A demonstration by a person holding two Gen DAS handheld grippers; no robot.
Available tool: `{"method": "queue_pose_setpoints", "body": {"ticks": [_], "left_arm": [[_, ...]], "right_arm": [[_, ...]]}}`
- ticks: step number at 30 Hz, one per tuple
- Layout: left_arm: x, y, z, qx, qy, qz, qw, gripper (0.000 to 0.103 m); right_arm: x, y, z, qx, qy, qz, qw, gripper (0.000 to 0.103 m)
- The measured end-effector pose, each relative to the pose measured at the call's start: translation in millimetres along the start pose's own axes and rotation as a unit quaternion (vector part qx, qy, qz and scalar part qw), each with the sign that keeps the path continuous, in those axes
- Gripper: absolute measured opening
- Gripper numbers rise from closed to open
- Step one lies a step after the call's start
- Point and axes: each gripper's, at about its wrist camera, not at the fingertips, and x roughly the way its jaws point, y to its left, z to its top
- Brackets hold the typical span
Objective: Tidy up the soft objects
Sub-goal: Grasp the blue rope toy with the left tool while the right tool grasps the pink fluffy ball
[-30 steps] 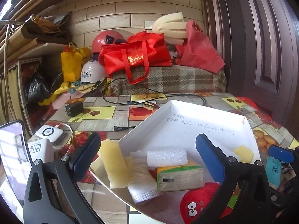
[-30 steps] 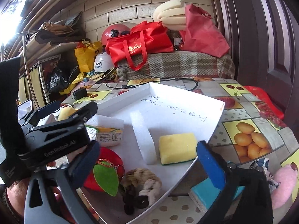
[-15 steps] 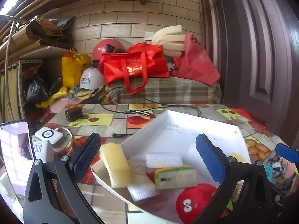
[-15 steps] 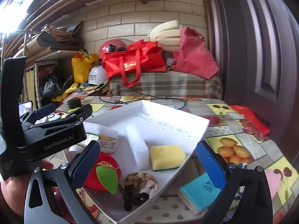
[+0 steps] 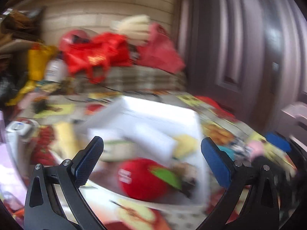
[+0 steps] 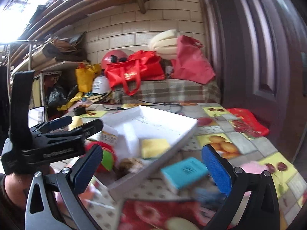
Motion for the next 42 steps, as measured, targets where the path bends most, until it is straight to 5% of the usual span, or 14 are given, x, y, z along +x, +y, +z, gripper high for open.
{"method": "queue_pose_setpoints", "body": {"ticks": [6, 11, 22, 26, 29, 33, 37, 42], "left_arm": [[9.9, -51.8, -12.0, 0.034, 0.086, -0.123, 0.9881, 0.102], [22.0, -100.9, -23.3, 0.088, 0.152, -0.174, 0.9690, 0.102], [69.8, -171.5, -32.0, 0.127, 0.234, -0.177, 0.9476, 0.095], [73.7, -181.8, -35.8, 0.147, 0.234, -0.166, 0.9467, 0.087], [84.8, -187.0, -37.5, 0.144, 0.249, -0.159, 0.9444, 0.063], [90.6, -191.1, -38.8, 0.148, 0.252, -0.153, 0.9440, 0.037], [88.3, -192.7, -37.3, 0.153, 0.241, -0.160, 0.9449, 0.031], [65.0, -185.9, -28.4, 0.145, 0.179, -0.165, 0.9590, 0.030]], "right_arm": [[-16.1, -106.0, -4.2, 0.102, 0.026, -0.073, 0.992, 0.103], [-2.3, -177.2, -13.2, 0.160, 0.106, -0.044, 0.980, 0.103], [40.9, -148.3, -18.5, 0.056, 0.213, 0.015, 0.975, 0.098], [60.9, -145.9, -25.0, 0.039, 0.256, 0.026, 0.966, 0.078], [61.3, -147.0, -25.6, 0.037, 0.256, 0.025, 0.966, 0.066], [52.1, -153.4, -23.1, 0.053, 0.235, 0.016, 0.971, 0.064], [46.2, -163.9, -21.4, 0.082, 0.220, 0.005, 0.972, 0.064], [24.4, -173.4, -15.2, 0.108, 0.165, -0.027, 0.980, 0.064]]}}
